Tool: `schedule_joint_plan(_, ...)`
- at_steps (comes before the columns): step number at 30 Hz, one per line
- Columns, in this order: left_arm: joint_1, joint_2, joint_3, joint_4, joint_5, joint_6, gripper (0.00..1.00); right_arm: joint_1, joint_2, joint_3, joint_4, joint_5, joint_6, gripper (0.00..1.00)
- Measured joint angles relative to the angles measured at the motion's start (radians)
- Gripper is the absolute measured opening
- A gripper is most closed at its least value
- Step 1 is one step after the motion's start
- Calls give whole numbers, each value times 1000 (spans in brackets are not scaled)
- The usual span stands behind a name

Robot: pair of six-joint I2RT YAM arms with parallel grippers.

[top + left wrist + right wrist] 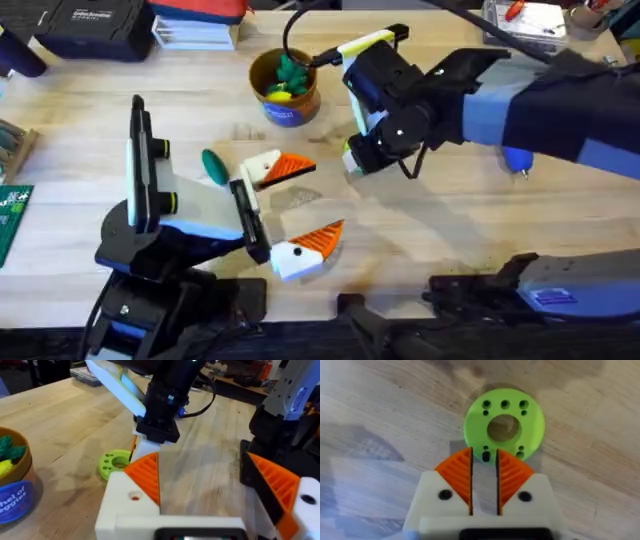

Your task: Pick up the gripper from the table and insert it into the empty holder that is missing its gripper. Then pick up a screw, insert it into the mounting hole, and use the screwdriver to tighten it. Finally, clean up the table by picking up the vegetable and placing it into the bucket.

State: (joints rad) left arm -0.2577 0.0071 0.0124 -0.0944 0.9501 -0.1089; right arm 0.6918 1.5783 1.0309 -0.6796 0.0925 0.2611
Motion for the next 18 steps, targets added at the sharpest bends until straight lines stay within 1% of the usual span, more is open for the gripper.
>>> schedule_joint_plan(6, 0, 0, 0, 0, 0, 0, 985, 0, 25, 0, -1, 0, 0, 235)
schedule_joint_plan(7, 0, 0, 0, 0, 0, 0, 985, 0, 28, 1, -1, 1, -1, 212)
schedule_joint_plan(10, 0, 0, 0, 0, 0, 0, 985, 0, 31, 3, 0, 13, 0, 32)
schedule_joint_plan(11, 0, 0, 0, 0, 0, 0, 985, 0, 33, 6, 1, 16, 0, 13)
schedule_joint_plan(18, 0, 0, 0, 0, 0, 0, 985, 0, 37, 9, -1, 20, 0, 8)
